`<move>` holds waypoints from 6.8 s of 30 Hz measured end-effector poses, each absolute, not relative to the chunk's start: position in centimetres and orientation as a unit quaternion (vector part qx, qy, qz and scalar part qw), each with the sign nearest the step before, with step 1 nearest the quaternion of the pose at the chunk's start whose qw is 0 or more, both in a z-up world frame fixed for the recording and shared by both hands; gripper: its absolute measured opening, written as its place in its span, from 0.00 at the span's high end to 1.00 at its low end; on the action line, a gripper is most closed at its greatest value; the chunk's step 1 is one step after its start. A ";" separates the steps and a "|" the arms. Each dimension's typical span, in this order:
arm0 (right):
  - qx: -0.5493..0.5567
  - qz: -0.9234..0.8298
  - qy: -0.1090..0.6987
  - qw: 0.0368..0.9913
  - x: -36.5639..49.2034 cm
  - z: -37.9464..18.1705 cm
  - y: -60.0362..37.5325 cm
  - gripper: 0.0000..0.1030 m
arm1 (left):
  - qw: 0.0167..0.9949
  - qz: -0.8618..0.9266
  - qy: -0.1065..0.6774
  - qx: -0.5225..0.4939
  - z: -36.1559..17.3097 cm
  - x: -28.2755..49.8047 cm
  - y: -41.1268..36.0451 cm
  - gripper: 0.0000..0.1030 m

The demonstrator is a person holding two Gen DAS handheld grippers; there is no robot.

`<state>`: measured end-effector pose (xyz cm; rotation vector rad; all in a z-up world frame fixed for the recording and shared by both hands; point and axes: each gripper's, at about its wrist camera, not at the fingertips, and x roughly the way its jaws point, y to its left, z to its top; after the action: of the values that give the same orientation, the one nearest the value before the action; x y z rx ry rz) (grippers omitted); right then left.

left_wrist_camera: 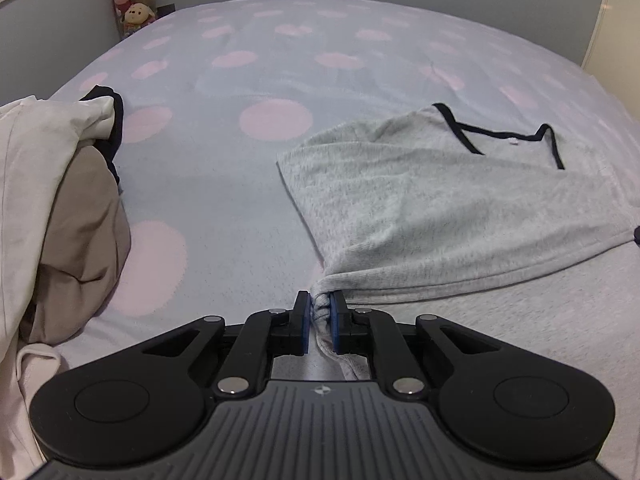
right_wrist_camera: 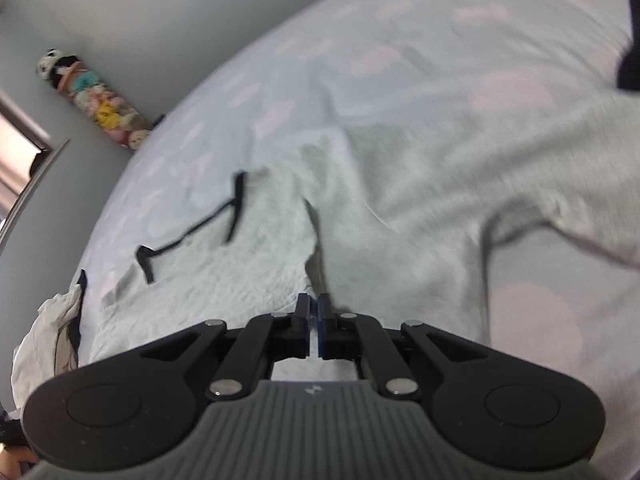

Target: Fold clothes

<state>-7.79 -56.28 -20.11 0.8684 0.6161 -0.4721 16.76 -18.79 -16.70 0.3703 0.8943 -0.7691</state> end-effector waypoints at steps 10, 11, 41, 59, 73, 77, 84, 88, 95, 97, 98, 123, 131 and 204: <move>0.394 -0.272 0.278 0.833 -9.7 -19.1 -57.1 0.89 | 0.822 -0.333 0.422 0.188 -14.8 15.9 -17.1 0.74; 0.398 -0.275 0.271 0.832 -10.2 -18.9 -57.3 0.88 | 0.826 -0.330 0.420 0.181 -14.3 15.7 -16.7 0.74; 0.278 -0.492 0.377 0.734 -28.0 -2.8 -73.5 0.41 | 0.819 -0.378 0.422 0.085 -11.3 9.6 -17.6 0.53; 0.246 -0.481 0.342 0.769 -25.6 1.3 -73.0 0.96 | 0.819 -0.378 0.423 0.088 -11.7 11.1 -17.5 0.53; 0.137 -0.348 0.244 0.895 -8.7 16.4 -59.9 0.96 | 0.817 -0.404 0.407 0.071 -13.6 14.6 -16.7 0.53; 0.133 -0.301 0.244 0.912 -3.5 16.9 -54.9 0.96 | 0.814 -0.405 0.412 0.059 -14.3 15.5 -15.9 0.53; 0.135 -0.231 0.258 0.928 3.8 14.2 -47.5 0.95 | 0.818 -0.413 0.399 0.030 -13.5 16.6 -14.5 0.48; 0.151 -0.190 0.282 0.928 8.0 10.9 -44.2 0.95 | 0.817 -0.419 0.394 0.043 -13.8 16.7 -14.8 0.48; 0.140 -0.138 0.325 0.925 14.0 4.2 -40.2 0.95 | 0.814 -0.418 0.402 0.035 -14.5 17.8 -15.1 0.48; 0.148 -0.129 0.338 0.921 15.2 2.4 -39.9 0.95 | 0.814 -0.417 0.403 0.031 -14.6 18.0 -14.9 0.48; 0.149 -0.126 0.343 0.919 15.5 1.6 -39.8 0.95 | 0.814 -0.416 0.405 0.028 -14.7 18.2 -14.8 0.48; 0.124 -0.189 0.374 0.899 -0.6 -14.5 -48.5 0.78 | 0.815 -0.440 0.377 0.026 -14.2 16.5 -19.2 0.48; 0.108 -0.213 0.324 0.916 -4.6 -16.5 -51.4 0.71 | 0.811 -0.414 0.410 0.053 -16.0 19.6 -25.9 0.52; 0.030 -0.270 0.393 0.878 -7.1 -18.5 -51.5 0.52 | 0.828 -0.384 0.404 0.066 -16.6 15.9 -23.4 0.60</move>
<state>-7.13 -51.53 -18.54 0.0621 0.8199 -0.5635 15.94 -23.41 -16.62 0.1398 0.8579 -0.8148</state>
